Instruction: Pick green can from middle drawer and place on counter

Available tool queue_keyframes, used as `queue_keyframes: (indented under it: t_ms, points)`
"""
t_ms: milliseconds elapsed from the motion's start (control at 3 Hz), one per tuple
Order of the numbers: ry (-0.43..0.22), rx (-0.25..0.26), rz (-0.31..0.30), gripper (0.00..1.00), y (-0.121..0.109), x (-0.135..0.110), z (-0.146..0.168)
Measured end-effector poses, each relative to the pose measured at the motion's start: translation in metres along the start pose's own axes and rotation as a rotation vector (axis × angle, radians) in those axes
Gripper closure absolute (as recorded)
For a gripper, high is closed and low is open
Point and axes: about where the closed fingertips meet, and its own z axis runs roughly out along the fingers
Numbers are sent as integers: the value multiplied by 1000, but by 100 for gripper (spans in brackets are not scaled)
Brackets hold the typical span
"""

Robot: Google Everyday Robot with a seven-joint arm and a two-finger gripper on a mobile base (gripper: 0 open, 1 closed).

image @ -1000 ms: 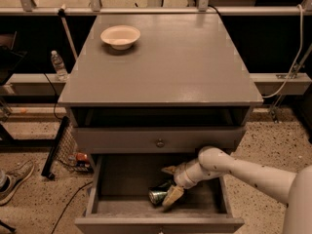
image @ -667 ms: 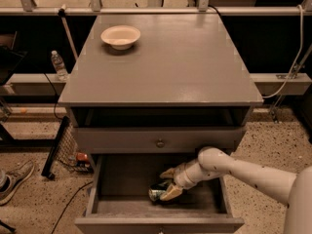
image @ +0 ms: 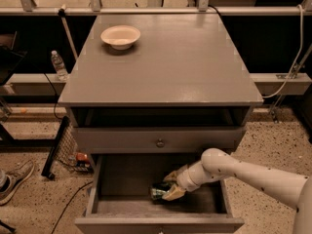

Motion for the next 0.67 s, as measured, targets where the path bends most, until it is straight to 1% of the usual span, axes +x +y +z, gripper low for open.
queue_keyframes:
  t_ms: [333,667]
  points:
    - [-6,38,6,100,7,-2,-26]
    - [-64,131,11,100,20,-4,-91]
